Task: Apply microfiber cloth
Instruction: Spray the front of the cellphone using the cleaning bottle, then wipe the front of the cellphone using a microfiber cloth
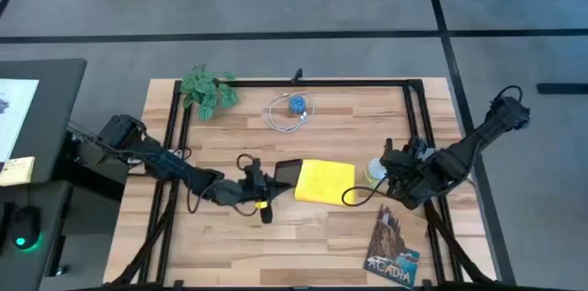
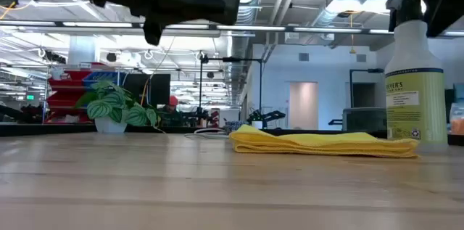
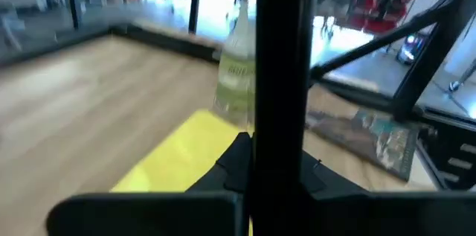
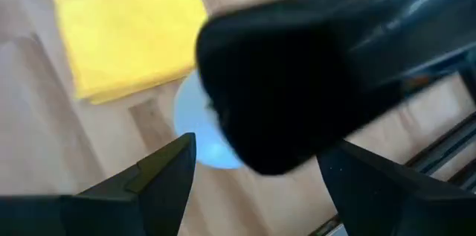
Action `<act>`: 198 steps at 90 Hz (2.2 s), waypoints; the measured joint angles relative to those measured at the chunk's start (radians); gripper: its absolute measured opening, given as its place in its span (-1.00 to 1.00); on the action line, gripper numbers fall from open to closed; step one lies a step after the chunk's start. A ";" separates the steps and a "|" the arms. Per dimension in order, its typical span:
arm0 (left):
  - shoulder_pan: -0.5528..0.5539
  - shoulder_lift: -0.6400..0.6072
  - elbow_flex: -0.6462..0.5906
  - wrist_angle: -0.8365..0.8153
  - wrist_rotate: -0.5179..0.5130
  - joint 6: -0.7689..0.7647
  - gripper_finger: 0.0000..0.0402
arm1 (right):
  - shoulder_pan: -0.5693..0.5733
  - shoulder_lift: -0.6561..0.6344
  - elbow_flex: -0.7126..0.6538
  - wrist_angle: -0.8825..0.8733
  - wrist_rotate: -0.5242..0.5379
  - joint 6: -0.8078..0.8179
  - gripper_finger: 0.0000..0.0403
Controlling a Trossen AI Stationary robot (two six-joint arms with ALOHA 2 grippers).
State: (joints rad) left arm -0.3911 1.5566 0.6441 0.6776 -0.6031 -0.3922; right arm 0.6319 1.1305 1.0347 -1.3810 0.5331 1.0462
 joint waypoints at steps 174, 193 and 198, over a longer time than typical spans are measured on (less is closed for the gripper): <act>0.240 0.486 0.140 0.149 0.366 0.066 -0.94 | -0.159 0.768 0.097 0.647 -0.003 0.074 0.07; 0.239 0.383 0.064 0.118 0.318 0.070 -0.94 | -0.174 0.825 0.099 0.930 -0.075 -0.114 -0.08; 0.238 0.348 0.050 0.124 0.314 0.072 -0.94 | -0.170 0.835 0.099 1.016 -0.083 -0.162 -0.11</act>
State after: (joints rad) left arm -0.1529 1.9046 0.6942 0.8018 -0.2891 -0.3201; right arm 0.4620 1.9652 1.1339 -0.3647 0.4496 0.8845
